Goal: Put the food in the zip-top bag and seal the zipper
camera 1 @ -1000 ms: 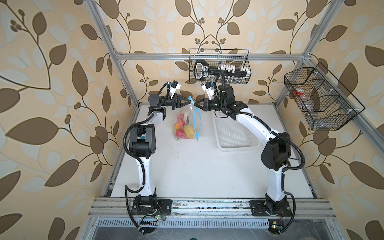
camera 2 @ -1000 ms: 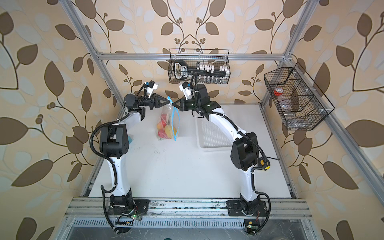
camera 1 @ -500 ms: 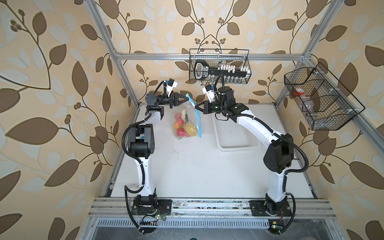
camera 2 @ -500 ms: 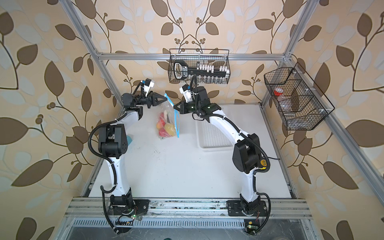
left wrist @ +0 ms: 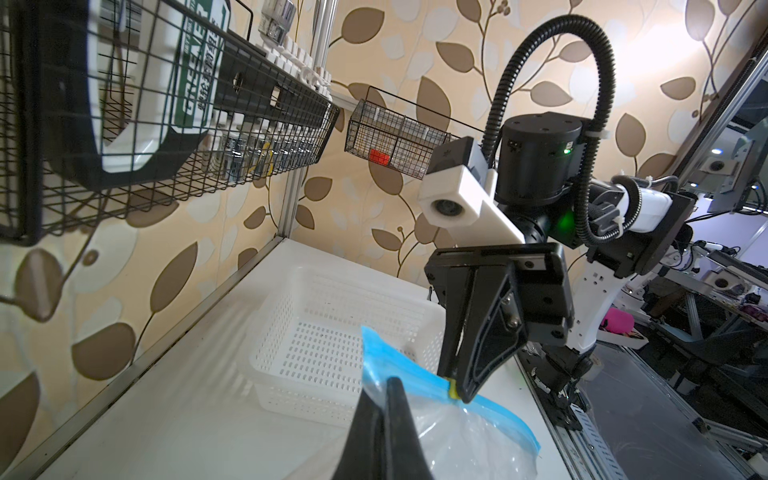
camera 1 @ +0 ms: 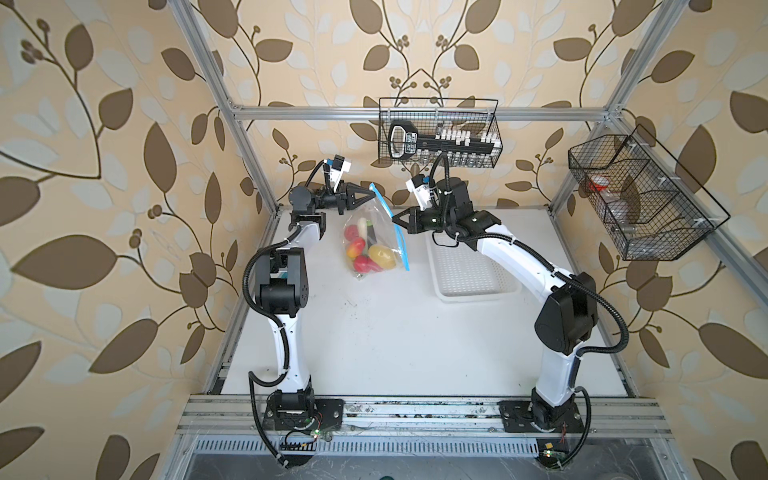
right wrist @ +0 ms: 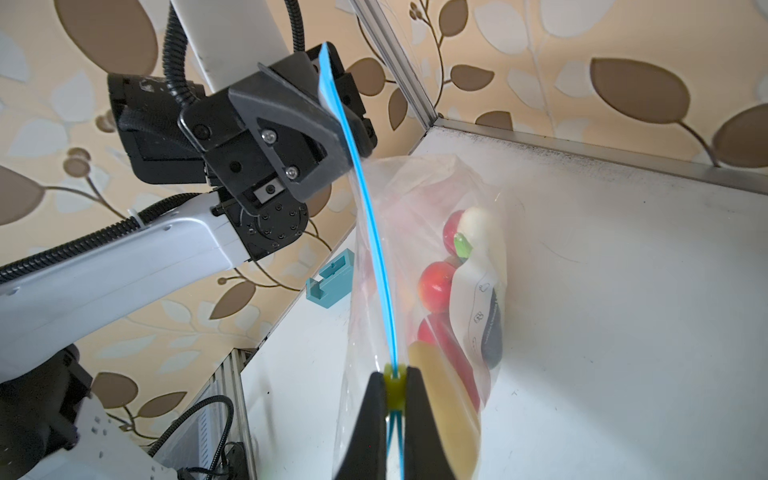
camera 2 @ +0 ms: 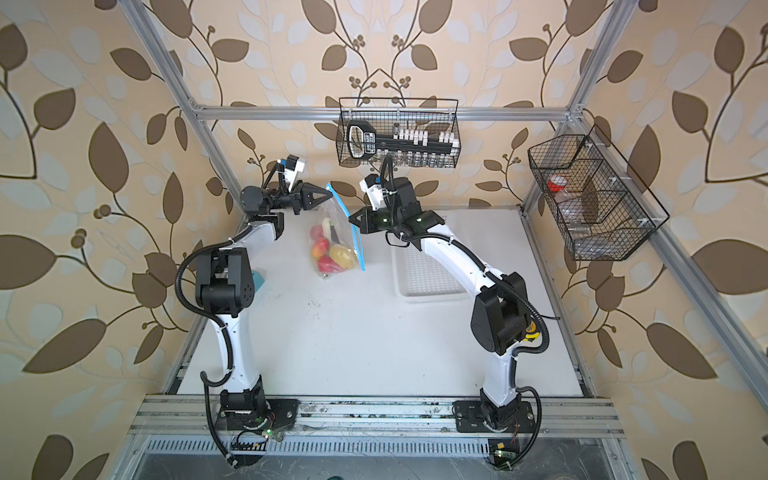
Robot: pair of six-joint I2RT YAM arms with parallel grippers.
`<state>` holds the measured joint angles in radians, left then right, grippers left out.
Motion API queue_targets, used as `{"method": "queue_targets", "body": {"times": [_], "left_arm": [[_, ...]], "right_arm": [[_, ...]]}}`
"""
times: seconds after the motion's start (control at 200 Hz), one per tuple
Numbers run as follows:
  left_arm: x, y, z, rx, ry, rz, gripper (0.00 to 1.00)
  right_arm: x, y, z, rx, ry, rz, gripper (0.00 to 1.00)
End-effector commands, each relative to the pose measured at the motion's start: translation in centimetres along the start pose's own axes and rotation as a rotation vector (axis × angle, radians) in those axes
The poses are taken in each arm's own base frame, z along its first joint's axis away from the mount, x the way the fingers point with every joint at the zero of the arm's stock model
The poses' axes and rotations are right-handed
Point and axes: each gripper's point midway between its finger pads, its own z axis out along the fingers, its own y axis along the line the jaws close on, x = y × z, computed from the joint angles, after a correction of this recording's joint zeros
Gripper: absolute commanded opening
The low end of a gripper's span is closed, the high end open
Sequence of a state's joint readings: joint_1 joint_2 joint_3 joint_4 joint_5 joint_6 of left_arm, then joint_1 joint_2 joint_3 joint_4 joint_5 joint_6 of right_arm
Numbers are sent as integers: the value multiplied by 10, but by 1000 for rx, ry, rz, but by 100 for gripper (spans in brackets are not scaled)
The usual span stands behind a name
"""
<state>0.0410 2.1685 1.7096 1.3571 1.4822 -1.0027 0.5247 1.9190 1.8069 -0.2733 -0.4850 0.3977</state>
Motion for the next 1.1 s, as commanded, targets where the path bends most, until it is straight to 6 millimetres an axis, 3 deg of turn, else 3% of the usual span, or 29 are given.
{"method": "queue_targets", "body": {"times": [0.0, 0.735, 1.095], "left_arm": [[-56, -21, -12, -49, -91, 164, 0], [-54, -7, -24, -80, -92, 152, 0], [-54, 4, -39, -117, -99, 133, 0]], "right_arm": [[18, -1, -12, 37, 58, 2, 0], [56, -3, -40, 111, 91, -3, 0], [100, -6, -45, 174, 167, 5, 0]]}}
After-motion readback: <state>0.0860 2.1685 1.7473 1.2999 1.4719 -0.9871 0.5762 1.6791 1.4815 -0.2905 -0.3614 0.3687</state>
